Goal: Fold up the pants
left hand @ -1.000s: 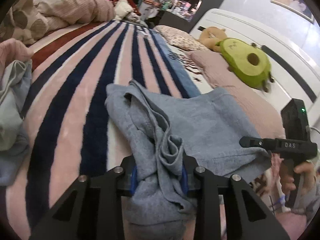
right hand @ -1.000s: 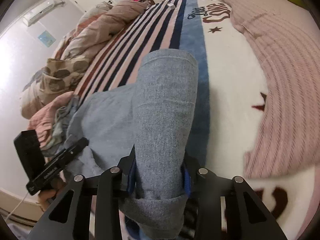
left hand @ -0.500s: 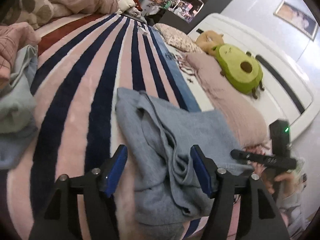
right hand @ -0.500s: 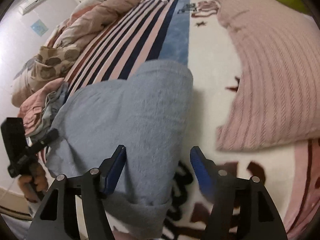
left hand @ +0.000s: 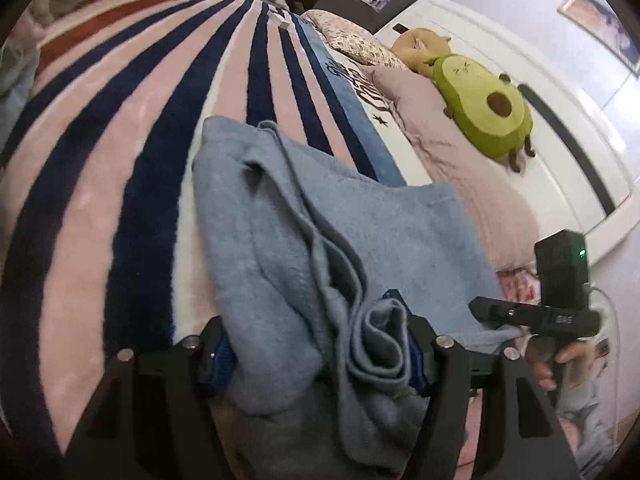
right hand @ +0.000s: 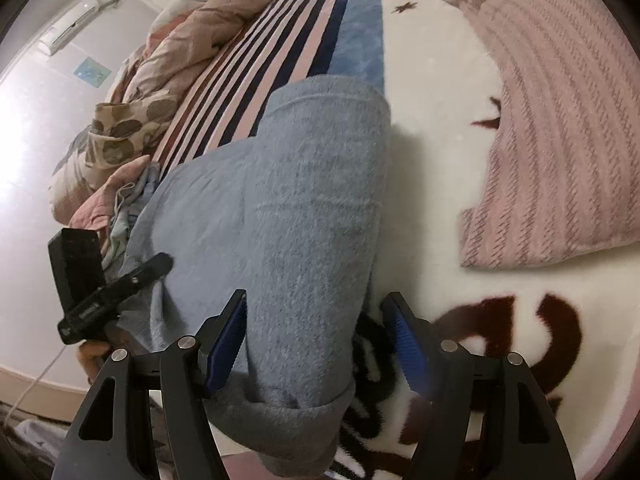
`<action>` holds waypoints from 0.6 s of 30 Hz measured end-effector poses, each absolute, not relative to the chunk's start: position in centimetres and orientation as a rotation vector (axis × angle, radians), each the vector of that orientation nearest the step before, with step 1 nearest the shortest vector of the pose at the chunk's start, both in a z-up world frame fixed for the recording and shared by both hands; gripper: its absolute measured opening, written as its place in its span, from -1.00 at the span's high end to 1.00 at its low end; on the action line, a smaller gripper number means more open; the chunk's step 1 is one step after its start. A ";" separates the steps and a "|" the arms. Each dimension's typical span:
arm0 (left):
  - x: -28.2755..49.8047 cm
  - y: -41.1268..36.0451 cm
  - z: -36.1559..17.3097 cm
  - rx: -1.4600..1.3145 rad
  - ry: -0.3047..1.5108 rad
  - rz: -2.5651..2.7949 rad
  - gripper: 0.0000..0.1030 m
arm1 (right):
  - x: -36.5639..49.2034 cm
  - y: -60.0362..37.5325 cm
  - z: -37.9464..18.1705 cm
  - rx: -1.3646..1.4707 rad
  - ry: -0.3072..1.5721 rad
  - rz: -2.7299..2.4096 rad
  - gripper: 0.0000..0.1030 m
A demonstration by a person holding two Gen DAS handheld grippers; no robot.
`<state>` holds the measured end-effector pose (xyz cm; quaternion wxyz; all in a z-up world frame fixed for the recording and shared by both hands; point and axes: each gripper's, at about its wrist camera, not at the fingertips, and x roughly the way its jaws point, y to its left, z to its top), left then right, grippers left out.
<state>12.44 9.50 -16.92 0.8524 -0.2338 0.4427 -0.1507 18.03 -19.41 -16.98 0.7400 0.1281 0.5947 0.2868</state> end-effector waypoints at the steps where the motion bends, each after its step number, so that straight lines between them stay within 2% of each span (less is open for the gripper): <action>1: 12.4 9.4 -16.9 -0.488 0.932 -0.317 -0.02 | 17.8 -19.1 -17.0 0.267 1.308 0.645 -0.17; 2: 12.4 9.3 -17.0 -0.488 0.933 -0.322 0.10 | 17.6 -18.6 -17.0 0.257 1.312 0.670 0.00; 9: 11.6 8.8 -16.0 -0.438 0.886 -0.310 0.38 | 16.8 -17.2 -16.1 0.177 1.273 0.654 0.23; 11: 11.4 8.6 -15.3 -0.407 0.866 -0.304 0.42 | 16.7 -17.0 -15.7 0.160 1.259 0.649 0.31; 18: 10.0 9.0 -13.0 -0.375 0.793 -0.305 0.47 | 16.4 -16.2 -13.8 0.133 1.206 0.642 0.39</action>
